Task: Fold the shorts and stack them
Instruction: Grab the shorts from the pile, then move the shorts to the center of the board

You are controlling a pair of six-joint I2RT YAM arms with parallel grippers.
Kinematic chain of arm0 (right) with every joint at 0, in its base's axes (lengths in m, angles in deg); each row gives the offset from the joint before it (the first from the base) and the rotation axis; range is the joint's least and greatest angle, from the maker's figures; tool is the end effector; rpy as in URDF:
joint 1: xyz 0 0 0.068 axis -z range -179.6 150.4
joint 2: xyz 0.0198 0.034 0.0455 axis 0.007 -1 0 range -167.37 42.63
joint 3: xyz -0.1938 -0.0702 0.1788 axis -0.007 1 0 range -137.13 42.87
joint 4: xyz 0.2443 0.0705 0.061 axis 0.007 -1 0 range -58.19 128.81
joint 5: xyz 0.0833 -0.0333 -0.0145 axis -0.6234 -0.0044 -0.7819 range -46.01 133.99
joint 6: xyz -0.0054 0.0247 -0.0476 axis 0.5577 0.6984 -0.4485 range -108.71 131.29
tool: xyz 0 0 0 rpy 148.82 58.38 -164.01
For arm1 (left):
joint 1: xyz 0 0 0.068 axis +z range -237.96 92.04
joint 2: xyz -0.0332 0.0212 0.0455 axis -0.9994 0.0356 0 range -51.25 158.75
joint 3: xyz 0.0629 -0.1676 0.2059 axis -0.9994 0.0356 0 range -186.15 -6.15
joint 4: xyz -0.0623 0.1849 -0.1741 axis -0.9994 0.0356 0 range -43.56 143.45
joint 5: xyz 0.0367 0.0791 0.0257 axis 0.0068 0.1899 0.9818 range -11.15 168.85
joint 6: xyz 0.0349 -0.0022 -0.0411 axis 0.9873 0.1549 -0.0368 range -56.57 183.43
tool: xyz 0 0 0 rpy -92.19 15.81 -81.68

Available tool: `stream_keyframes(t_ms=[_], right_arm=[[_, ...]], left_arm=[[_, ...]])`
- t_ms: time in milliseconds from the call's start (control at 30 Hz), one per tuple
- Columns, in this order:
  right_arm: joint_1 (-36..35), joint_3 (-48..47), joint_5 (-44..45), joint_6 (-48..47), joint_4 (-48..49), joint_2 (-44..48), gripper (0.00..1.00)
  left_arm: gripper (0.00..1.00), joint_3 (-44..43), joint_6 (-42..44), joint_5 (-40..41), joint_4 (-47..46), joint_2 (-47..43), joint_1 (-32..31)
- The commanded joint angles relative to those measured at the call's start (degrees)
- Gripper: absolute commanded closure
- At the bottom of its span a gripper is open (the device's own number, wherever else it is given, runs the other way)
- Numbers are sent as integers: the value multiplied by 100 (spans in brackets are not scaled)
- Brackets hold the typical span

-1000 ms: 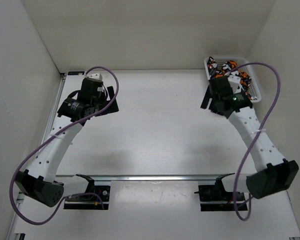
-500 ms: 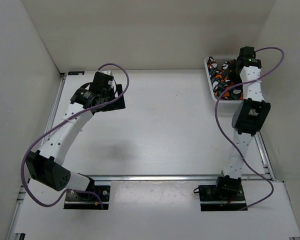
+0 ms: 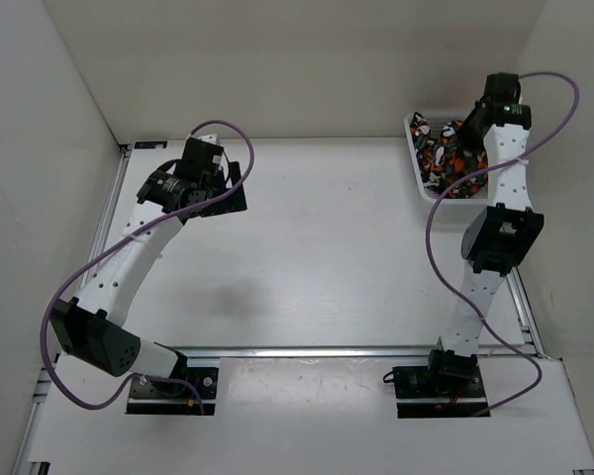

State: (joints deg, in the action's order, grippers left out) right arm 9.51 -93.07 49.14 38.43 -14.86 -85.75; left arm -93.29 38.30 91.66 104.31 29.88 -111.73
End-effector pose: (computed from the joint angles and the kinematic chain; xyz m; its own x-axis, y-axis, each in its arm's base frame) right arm 0.4881 -0.0815 0.3333 -0.5332 0.5456 -0.6466 0.5196 0.8143 0.2586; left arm 0.2630 -0.1071 0.3741 -0.7653 -0.1154 -0.6333 -0.0633 0.9925 -0.1044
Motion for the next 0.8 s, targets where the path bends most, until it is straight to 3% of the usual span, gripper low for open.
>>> stream_keyframes(t_ms=[0,133,233,367,467,500,533,600,633,667,700,767], right_arm=[[-637,-231,-302,-498,698,1893,100],[-1261,-91,-1110,-752,1200,2965,100],[-2198,49,-1349,-1375,1201,3405,100],[-3571,1619,-517,-1878,1577,4293,100],[-4668,3970,-16,-1827,2219,5127,98],[-4863,4405,-14,-1574,2299,5251,93],[-5274,5236,-14,-1484,2378,5453,75],[-5777,5866,501,-1265,2353,5516,69],[-6275,6216,748,-1194,2222,5569,59],[-6498,6333,1064,-1115,2055,5569,30],[-6683,6404,1407,-1001,1688,5656,17],[-6887,6579,2266,-588,1378,5832,4]], left_arm=[[0,-339,-63,54,-39,-61,-31],[0,-743,-63,54,145,-61,188],[0,-1155,-203,54,392,-61,539],[0,-1350,-282,-454,357,-342,1014],[0,-1350,-335,-718,287,-448,1286],[0,-1350,-335,-824,287,-518,1287],[0,-1350,-335,-825,287,-518,1287],[0,-1184,-335,-982,287,-579,1340],[0,-1105,-335,-1227,200,-580,1340],[0,-1017,-335,-1342,147,-580,1270],[0,-860,-274,-1422,146,-580,1209],[0,-727,-221,-1554,15,-580,1033]])
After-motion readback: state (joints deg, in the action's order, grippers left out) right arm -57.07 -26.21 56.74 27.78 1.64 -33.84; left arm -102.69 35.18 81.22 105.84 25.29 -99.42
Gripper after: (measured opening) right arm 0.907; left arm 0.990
